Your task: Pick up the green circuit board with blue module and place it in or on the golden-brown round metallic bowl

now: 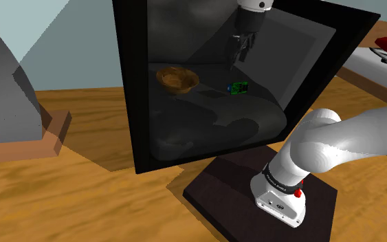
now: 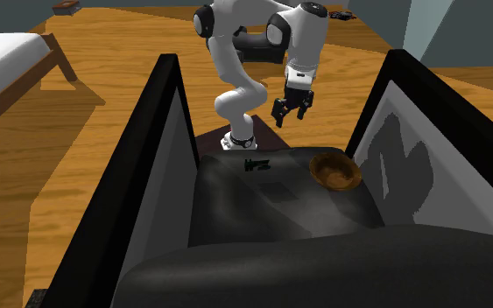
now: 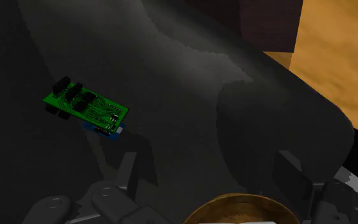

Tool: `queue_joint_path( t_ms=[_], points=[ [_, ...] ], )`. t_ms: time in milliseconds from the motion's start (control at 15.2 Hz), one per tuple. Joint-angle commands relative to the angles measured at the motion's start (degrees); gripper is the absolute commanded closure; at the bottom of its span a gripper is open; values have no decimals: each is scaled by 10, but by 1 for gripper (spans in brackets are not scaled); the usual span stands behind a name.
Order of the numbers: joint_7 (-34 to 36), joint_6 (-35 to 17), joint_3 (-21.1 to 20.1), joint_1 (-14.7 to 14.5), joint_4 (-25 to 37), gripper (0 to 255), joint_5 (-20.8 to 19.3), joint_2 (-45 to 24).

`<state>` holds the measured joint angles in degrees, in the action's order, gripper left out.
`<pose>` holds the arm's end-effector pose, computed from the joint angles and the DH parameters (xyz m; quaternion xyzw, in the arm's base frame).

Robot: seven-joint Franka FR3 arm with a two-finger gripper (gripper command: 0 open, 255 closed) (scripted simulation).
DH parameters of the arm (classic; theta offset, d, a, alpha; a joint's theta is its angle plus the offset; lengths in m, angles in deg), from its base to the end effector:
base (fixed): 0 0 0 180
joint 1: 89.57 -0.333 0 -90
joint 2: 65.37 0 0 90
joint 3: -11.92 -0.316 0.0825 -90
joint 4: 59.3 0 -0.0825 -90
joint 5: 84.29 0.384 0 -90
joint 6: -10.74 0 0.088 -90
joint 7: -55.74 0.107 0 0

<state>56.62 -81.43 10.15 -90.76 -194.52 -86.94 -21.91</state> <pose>0.3174 0.0143 0.5835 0.9993 0.0147 0.0044 0.0336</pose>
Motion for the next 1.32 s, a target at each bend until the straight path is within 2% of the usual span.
queue_joint_path(
  t_ms=[0,396,726,1254],
  points=[
    [0,0,0,0,0,0,0,0],
    [-130,-79,99,6,-65,0,-27,-5],
    [-243,-149,185,8,-89,0,-43,-49],
    [-255,-214,201,8,-136,0,-48,-67]
  ],
)
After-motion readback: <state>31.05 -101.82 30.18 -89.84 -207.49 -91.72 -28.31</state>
